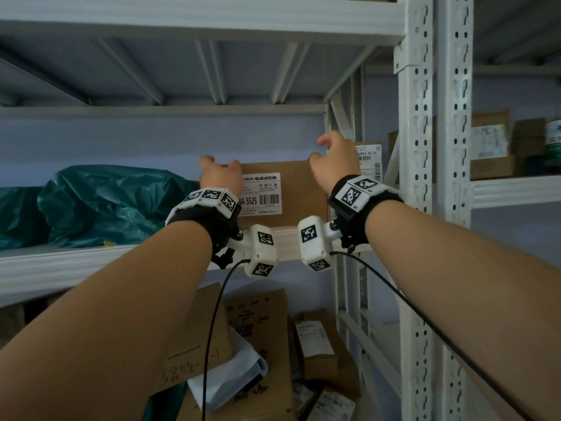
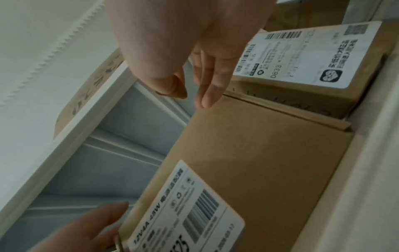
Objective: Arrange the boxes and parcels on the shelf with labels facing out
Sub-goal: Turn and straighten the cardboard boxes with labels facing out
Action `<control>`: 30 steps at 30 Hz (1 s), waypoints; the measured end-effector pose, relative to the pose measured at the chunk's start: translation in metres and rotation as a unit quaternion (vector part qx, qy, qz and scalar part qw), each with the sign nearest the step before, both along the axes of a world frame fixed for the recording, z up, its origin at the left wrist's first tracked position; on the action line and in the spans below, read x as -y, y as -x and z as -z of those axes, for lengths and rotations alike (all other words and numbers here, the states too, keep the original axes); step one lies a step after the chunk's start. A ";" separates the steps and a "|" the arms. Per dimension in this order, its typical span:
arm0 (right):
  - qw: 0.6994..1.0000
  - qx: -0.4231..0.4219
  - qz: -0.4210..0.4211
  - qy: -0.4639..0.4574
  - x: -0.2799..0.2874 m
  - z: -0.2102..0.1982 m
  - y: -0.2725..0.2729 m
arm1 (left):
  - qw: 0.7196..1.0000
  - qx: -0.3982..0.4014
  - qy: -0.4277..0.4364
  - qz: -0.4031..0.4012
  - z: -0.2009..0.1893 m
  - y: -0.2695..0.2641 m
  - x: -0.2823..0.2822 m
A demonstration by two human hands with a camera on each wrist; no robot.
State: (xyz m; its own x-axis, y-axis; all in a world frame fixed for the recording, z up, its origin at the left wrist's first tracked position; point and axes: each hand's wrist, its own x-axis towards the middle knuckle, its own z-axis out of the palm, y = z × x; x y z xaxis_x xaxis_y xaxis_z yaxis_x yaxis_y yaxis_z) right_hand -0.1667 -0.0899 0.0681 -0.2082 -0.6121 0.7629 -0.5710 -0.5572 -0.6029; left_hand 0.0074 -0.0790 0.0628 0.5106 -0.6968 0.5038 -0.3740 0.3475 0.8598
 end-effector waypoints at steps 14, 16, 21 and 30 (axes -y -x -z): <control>0.930 -0.205 -0.166 -0.257 0.001 0.036 -0.003 | 0.996 0.016 -0.077 0.041 0.010 0.017 0.008; 0.931 -0.203 -0.171 -0.251 0.004 0.038 -0.002 | 0.995 0.027 -0.079 0.045 0.015 0.018 0.009; 0.936 -0.195 -0.162 -0.245 0.012 0.042 0.003 | 0.992 0.041 -0.098 0.066 0.019 0.015 0.008; 0.940 -0.173 -0.177 -0.235 0.012 0.044 0.005 | 0.985 0.058 -0.126 0.106 0.016 -0.007 0.018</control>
